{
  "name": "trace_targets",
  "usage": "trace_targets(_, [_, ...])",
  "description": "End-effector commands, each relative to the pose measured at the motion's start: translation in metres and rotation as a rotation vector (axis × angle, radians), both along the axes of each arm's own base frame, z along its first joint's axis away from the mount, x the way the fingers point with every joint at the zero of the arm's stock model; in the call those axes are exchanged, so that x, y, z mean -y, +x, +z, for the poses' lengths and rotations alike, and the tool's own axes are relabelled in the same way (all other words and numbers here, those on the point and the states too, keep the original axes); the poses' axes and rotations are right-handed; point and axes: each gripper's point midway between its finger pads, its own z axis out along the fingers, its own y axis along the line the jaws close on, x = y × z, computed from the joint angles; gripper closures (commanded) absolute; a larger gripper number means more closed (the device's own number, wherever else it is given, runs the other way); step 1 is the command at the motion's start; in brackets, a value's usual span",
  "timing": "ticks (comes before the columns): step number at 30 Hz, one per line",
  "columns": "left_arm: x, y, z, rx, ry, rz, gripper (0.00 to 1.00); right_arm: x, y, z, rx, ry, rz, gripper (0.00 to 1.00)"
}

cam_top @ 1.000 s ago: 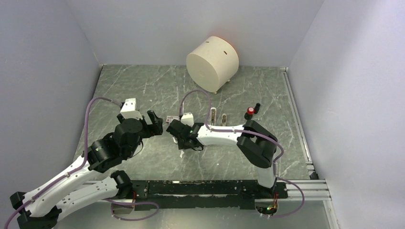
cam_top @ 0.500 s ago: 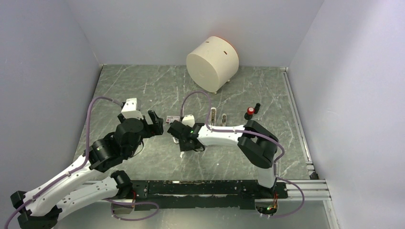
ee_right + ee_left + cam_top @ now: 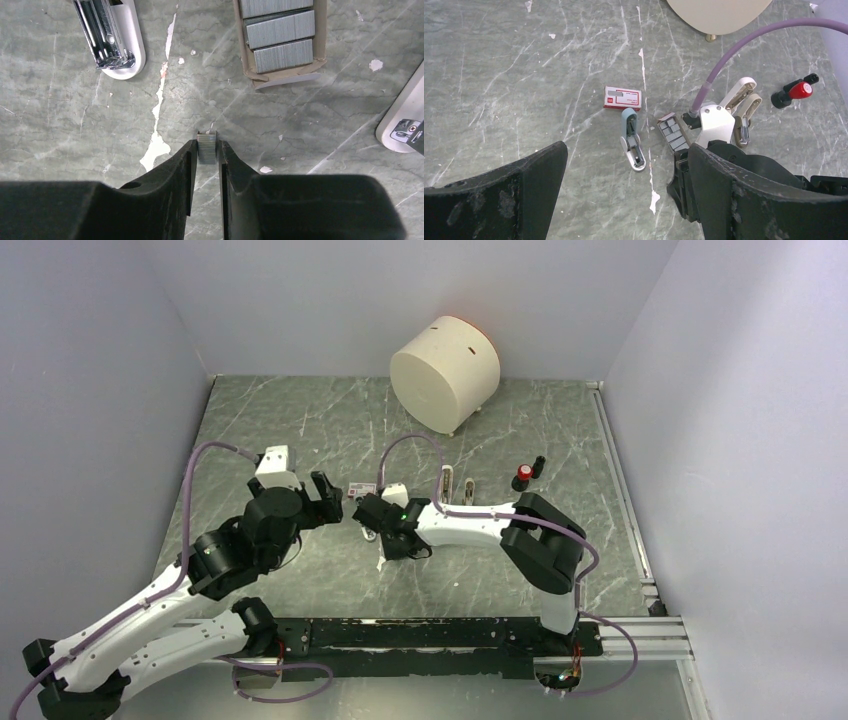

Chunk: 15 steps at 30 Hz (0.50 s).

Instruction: Load the staples into the stapler

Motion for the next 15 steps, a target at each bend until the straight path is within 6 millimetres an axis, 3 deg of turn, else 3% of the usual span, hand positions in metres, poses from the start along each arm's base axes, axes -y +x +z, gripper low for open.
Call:
trace_targets(1, [-0.0006, 0.0026, 0.0024, 0.011, -0.008, 0.011, 0.05, -0.0001, -0.0025, -0.006, -0.014, -0.034, 0.027, 0.71])
trace_targets(6, [-0.0015, 0.0025, 0.0048, 0.018, -0.012, 0.013, 0.05, 0.0007, 0.0047, -0.0065, 0.0, -0.082, 0.023, 0.63])
trace_targets(15, [-0.0045, 0.0018, 0.0048, 0.018, -0.008, 0.022, 0.05, 0.0062, 0.0051, -0.0097, -0.006, -0.123, 0.004, 0.7])
